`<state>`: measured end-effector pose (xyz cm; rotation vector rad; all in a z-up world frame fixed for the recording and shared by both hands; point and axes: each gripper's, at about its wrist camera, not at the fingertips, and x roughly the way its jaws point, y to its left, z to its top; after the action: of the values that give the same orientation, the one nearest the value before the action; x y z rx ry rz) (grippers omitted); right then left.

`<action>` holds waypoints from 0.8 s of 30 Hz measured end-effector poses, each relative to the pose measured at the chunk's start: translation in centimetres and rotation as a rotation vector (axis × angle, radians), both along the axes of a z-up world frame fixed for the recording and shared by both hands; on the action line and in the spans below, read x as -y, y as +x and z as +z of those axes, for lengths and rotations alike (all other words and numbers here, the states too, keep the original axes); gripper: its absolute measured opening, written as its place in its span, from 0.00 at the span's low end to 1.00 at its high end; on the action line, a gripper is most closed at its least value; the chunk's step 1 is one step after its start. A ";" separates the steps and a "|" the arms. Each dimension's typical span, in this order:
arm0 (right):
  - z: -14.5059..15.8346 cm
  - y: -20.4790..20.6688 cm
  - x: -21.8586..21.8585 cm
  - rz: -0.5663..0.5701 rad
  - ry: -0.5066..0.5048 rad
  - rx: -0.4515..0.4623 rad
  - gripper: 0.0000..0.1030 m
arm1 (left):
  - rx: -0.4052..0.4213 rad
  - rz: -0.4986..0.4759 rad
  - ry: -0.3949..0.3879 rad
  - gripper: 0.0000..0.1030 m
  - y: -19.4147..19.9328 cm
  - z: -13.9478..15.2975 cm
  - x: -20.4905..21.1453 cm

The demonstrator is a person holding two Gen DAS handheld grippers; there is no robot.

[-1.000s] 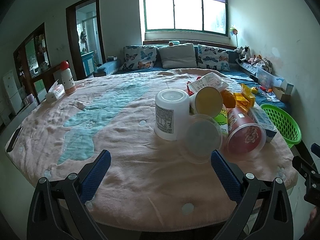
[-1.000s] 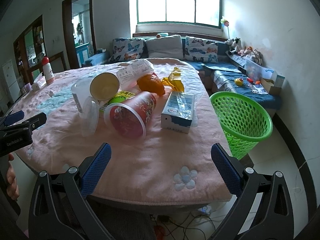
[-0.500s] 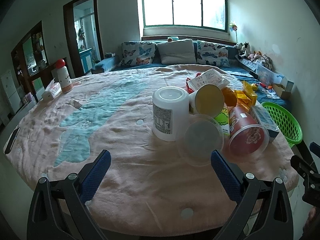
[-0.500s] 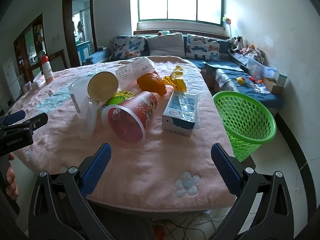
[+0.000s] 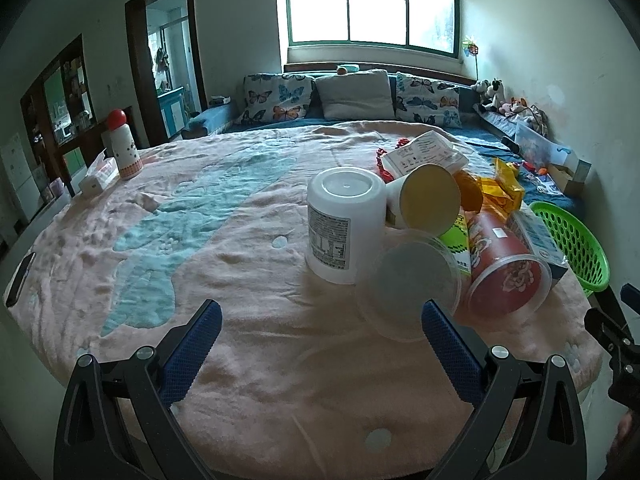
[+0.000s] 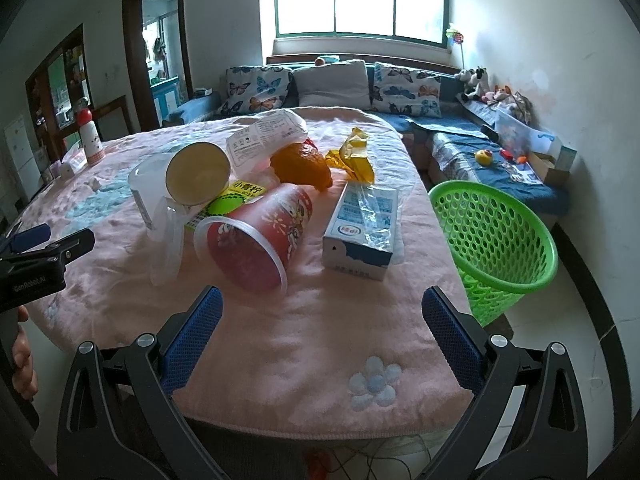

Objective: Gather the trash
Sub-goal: 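Reach the right gripper to the yellow snack bag and close on it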

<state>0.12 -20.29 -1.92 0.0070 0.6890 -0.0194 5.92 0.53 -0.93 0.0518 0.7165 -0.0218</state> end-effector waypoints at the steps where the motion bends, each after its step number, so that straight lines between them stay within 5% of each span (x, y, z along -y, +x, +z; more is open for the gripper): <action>1: 0.0 0.2 0.0 0.001 0.000 -0.002 0.96 | -0.004 0.000 -0.002 0.94 0.2 0.0 0.0; 24: -0.2 4.9 1.8 -0.021 0.014 -0.071 0.95 | -0.030 0.031 -0.036 0.94 4.0 -0.2 -2.1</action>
<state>5.07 -22.11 -2.13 0.0268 0.7603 -0.0353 9.91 2.59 -1.13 0.0060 0.7470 -0.0063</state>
